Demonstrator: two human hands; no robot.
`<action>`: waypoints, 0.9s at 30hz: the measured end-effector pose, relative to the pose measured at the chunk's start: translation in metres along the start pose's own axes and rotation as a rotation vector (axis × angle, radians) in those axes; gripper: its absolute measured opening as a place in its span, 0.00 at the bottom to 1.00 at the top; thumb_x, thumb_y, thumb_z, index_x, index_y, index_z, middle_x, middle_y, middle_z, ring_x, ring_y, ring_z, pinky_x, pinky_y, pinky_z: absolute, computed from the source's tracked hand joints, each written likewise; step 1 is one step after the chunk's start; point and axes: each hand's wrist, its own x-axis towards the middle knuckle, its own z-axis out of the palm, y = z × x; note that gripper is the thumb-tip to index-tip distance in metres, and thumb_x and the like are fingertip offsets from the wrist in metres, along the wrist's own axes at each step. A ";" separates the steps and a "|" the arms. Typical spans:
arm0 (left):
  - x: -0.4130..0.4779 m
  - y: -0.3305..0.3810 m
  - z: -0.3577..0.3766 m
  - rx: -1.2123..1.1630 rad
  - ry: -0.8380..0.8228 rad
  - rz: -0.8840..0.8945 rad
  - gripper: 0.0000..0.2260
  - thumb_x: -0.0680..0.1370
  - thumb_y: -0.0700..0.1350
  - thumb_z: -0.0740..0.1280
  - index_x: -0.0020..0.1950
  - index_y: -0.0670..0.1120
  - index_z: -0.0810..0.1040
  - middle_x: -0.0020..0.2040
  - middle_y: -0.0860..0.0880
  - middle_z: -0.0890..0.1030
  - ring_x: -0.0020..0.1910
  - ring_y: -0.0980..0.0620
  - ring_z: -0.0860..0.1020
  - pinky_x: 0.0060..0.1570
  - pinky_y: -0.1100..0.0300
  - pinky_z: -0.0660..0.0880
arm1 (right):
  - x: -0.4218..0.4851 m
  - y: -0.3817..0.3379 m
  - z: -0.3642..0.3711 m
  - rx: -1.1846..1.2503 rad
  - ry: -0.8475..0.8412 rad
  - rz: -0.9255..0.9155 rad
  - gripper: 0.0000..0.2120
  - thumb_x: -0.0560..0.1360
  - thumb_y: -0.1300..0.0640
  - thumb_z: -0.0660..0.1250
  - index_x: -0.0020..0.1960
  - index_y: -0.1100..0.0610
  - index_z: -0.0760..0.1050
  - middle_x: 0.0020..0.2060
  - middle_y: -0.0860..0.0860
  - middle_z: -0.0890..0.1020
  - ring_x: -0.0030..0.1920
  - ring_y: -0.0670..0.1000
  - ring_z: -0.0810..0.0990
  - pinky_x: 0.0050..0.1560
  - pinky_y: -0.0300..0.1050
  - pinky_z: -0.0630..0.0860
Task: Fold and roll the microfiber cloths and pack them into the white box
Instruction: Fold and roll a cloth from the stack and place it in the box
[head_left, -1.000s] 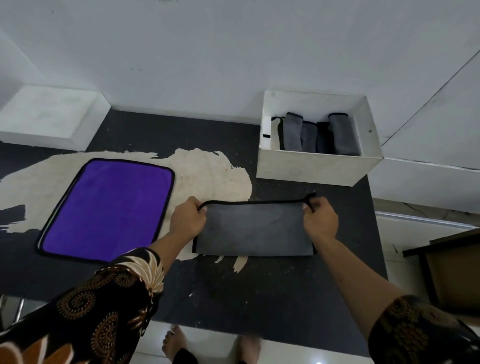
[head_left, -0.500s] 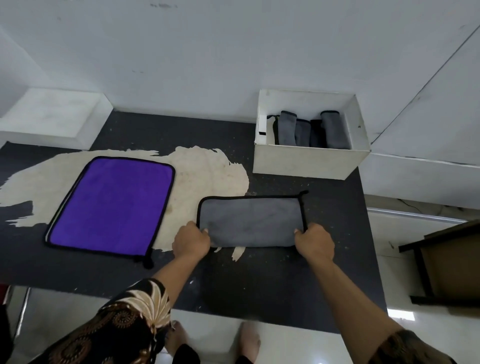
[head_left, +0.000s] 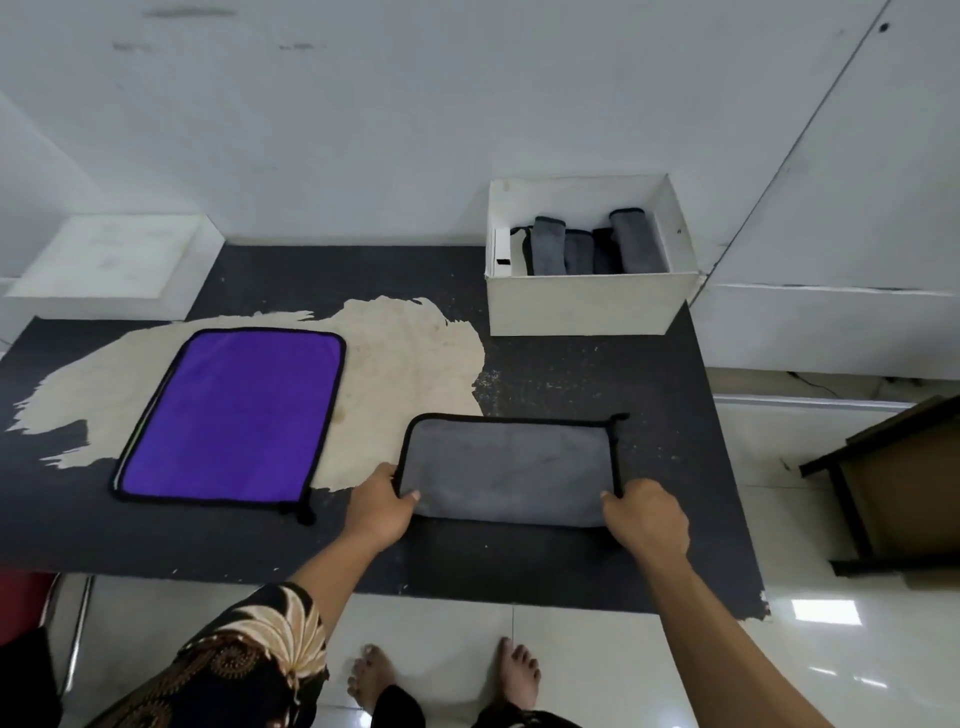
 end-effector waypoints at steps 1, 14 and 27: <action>-0.001 -0.002 0.001 0.004 0.006 -0.002 0.19 0.78 0.44 0.69 0.68 0.44 0.71 0.61 0.45 0.79 0.57 0.46 0.78 0.57 0.53 0.76 | -0.003 -0.002 0.000 -0.031 0.010 -0.017 0.14 0.77 0.47 0.67 0.46 0.59 0.74 0.45 0.56 0.81 0.46 0.58 0.80 0.41 0.45 0.71; -0.010 0.053 0.016 0.136 0.264 0.223 0.14 0.78 0.45 0.68 0.64 0.47 0.75 0.60 0.46 0.74 0.50 0.47 0.78 0.50 0.55 0.75 | -0.012 -0.003 -0.002 0.038 -0.017 0.016 0.12 0.77 0.52 0.68 0.53 0.60 0.78 0.51 0.57 0.82 0.49 0.57 0.80 0.41 0.44 0.71; -0.011 0.154 0.074 -0.482 -0.465 -0.114 0.21 0.78 0.61 0.66 0.60 0.45 0.76 0.54 0.44 0.82 0.49 0.47 0.83 0.49 0.53 0.81 | -0.026 -0.042 -0.010 0.214 0.021 -0.179 0.15 0.76 0.57 0.68 0.63 0.54 0.78 0.58 0.50 0.82 0.60 0.53 0.79 0.58 0.43 0.74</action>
